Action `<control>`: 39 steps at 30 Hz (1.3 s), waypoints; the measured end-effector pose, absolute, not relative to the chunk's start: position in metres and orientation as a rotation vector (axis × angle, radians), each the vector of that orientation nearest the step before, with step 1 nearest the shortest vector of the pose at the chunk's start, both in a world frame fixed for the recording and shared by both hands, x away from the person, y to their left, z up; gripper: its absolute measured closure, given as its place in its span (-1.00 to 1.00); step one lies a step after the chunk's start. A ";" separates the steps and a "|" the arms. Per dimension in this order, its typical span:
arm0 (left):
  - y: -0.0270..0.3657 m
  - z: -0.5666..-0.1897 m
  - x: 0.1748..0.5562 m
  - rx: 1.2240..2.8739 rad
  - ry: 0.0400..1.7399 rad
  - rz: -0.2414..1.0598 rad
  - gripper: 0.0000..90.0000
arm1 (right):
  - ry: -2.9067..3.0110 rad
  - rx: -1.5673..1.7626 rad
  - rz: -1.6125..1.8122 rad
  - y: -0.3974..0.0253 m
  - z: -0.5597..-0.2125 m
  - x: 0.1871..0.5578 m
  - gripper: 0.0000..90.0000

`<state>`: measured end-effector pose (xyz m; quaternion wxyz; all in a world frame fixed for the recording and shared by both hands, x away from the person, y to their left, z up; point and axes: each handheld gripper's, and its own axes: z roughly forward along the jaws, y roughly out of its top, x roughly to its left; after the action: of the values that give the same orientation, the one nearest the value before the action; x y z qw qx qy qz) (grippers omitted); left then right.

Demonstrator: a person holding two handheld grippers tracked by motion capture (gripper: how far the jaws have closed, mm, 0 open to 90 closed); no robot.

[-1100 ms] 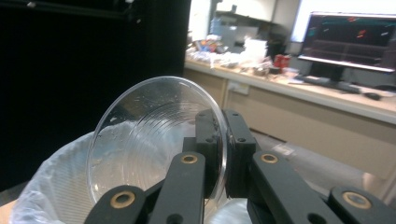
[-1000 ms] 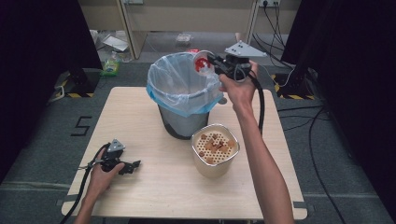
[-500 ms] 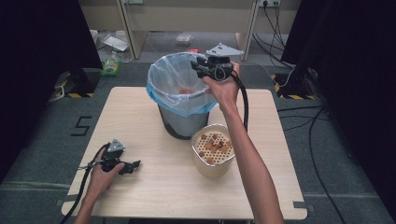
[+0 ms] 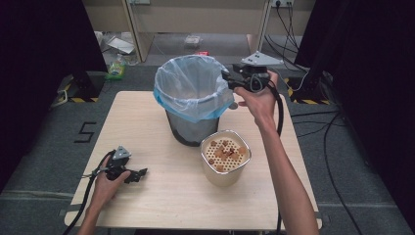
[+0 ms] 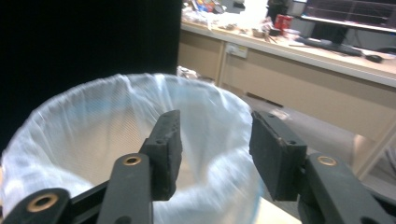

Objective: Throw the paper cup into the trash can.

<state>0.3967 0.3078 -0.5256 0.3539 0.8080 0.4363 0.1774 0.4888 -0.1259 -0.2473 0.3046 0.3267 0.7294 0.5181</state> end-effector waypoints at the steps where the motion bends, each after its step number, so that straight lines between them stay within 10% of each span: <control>1: 0.308 -0.526 0.397 2.089 1.128 0.458 -1.00 | 1.930 0.873 1.363 -0.132 -0.248 0.486 0.15; 39: 0.308 -0.525 0.396 2.088 1.133 0.459 -1.00 | 2.052 1.072 1.092 -0.242 -0.399 0.395 -0.15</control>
<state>0.3964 0.3077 -0.5255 0.3533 0.8073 0.4380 0.1777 0.3953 -0.2419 -0.3985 0.2868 0.4014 0.7678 0.4087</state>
